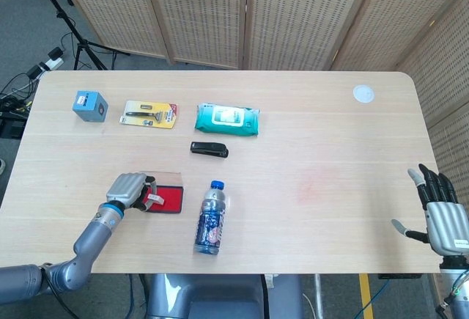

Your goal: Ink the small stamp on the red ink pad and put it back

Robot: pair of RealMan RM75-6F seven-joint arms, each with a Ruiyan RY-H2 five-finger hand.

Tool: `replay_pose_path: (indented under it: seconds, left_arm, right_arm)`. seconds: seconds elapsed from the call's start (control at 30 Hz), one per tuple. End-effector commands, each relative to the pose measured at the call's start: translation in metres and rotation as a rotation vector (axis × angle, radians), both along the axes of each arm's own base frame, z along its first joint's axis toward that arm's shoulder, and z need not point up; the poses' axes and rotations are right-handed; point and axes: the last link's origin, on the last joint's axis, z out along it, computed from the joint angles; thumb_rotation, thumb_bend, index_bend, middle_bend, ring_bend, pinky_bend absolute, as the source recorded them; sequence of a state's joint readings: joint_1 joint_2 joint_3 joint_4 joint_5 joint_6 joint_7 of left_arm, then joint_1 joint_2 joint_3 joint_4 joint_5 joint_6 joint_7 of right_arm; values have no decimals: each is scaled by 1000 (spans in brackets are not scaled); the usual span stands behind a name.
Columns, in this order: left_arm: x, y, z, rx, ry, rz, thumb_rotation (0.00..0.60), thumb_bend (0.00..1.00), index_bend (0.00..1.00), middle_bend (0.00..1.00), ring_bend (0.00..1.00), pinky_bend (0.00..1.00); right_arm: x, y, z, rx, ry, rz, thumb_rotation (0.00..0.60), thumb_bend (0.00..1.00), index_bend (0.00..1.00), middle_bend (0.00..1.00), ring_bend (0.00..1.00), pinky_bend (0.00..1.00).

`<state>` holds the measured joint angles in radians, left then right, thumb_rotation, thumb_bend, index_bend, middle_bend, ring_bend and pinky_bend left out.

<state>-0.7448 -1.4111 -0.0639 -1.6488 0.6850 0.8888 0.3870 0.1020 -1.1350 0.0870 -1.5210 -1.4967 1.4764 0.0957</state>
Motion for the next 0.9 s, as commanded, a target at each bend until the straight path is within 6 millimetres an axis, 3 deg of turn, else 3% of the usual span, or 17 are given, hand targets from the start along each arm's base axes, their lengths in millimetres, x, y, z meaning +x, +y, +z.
replay_pose_path:
  seconds: [0.03, 0.9]
  left_arm:
    - [0, 1, -1, -1, 4, -3, 600, 391, 611, 887, 911, 867]
    - [1, -6, -8, -8, 36, -36, 600, 389, 612, 887, 910, 866]
  right_arm:
    - [0, 0, 0, 1, 0, -1, 600, 0, 0, 0, 0, 0]
    - [0, 0, 1, -4, -2, 0, 600, 0, 0, 0, 0, 0]
